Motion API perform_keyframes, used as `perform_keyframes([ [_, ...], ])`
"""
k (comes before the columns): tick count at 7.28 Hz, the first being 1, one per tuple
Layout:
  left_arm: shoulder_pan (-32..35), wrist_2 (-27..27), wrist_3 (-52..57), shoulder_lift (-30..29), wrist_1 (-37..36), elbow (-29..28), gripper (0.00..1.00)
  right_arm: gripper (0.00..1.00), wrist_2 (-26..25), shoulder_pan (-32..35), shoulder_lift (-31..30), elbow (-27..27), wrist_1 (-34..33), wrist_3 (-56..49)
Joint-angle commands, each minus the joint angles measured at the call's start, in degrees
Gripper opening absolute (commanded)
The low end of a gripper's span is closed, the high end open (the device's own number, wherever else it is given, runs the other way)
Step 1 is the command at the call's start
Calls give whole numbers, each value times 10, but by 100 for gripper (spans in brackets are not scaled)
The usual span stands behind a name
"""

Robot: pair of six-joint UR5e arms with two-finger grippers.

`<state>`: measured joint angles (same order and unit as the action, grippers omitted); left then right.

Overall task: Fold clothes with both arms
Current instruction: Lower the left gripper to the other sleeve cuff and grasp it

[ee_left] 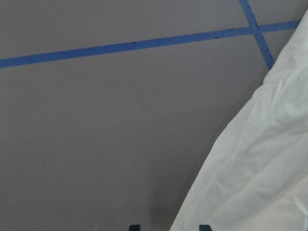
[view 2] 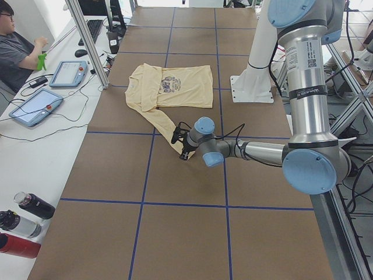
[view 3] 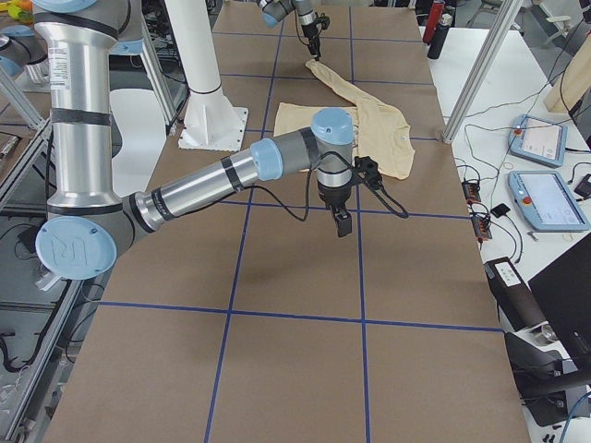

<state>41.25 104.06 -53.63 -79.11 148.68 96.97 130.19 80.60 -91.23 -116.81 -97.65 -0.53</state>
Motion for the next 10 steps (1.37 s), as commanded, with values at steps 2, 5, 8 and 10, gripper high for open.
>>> perform_keyframes([
  [2,-1,4,-2,4,1,0,45,100,0,0,0,1,0,0],
  [5,-11,4,-2,5,2,0,45,100,0,0,0,1,0,-1],
  [8,-15,4,-1,5,4,-13,42,100,0,0,-1,1,0,-1],
  [10,-15,4,-1,5,4,-13,38,100,0,0,1,1,0,-1],
])
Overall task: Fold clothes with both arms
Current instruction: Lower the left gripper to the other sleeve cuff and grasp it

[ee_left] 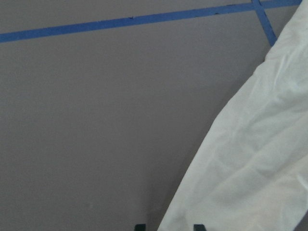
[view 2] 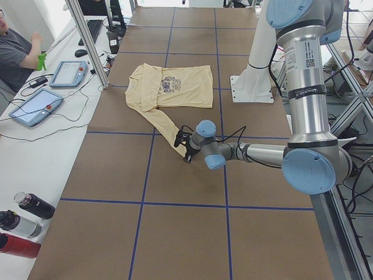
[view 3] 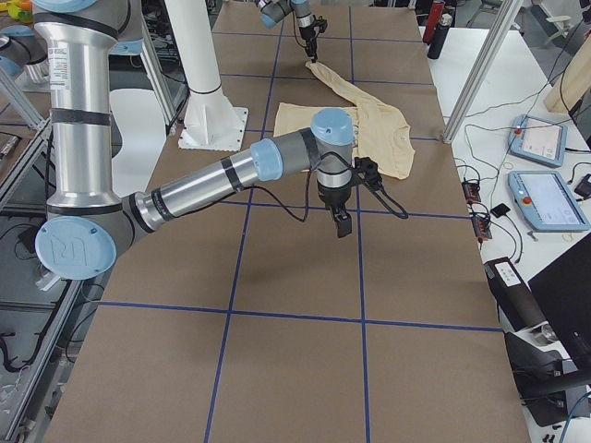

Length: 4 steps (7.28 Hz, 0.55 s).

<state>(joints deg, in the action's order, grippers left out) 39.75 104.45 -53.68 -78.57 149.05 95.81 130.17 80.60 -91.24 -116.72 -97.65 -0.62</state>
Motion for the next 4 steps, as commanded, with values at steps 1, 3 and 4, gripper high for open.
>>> perform_keyframes([
  [1,0,1,-1,0,0,-1,27,100,0,0,1,0,0,0],
  [3,0,1,1,1,0,2,0,100,0,0,3,-1,2,2],
  [4,1,1,2,2,0,3,0,100,0,0,2,0,10,3],
])
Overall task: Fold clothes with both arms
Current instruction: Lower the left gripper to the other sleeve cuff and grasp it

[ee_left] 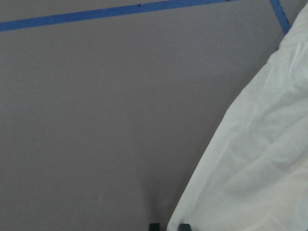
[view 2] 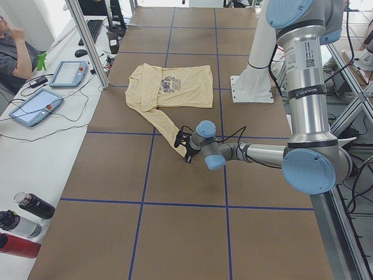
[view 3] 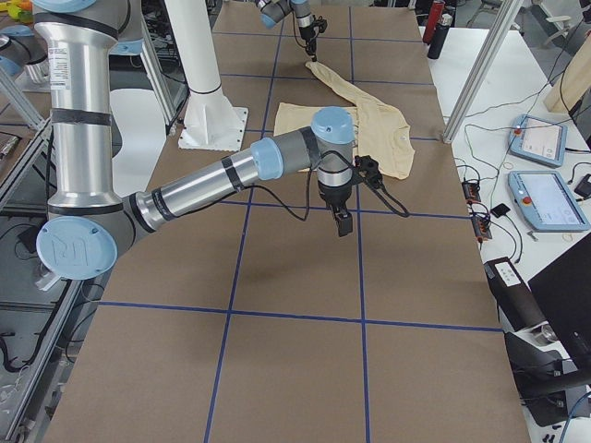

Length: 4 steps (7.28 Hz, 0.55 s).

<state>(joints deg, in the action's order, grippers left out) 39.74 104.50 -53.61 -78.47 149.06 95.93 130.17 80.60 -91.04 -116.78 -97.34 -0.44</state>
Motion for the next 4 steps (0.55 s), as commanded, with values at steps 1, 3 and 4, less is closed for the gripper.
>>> perform_keyframes([
  [1,2,4,3,6,-2,19,0,100,0,0,-1,1,7,2],
  [3,44,94,31,15,-16,63,0,100,0,0,-1,1,7,3],
  [4,101,130,92,6,-68,76,0,100,0,0,-1,2,7,3],
])
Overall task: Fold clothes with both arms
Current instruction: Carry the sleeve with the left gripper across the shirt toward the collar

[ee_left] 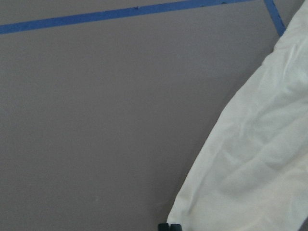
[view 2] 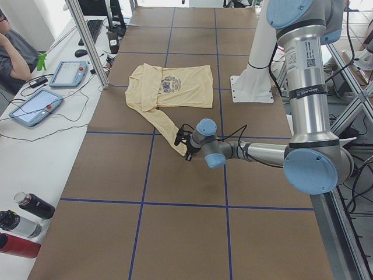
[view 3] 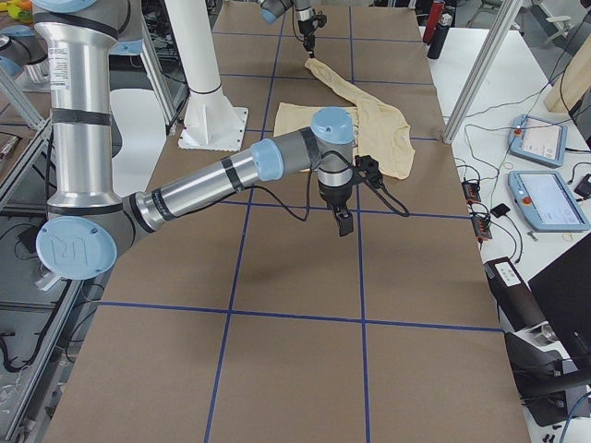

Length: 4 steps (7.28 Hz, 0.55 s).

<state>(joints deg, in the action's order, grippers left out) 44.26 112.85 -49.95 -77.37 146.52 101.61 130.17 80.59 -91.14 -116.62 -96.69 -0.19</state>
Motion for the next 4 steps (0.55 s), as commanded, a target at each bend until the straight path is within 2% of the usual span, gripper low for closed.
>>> perform_keyframes([
  [1,85,53,103,-46,-148,55,0,100,0,0,-1,4,0,0],
  [2,109,53,130,-123,-282,84,0,100,0,0,-1,4,0,0],
  [4,119,45,137,-296,-504,94,0,100,1,0,-1,3,1,0],
])
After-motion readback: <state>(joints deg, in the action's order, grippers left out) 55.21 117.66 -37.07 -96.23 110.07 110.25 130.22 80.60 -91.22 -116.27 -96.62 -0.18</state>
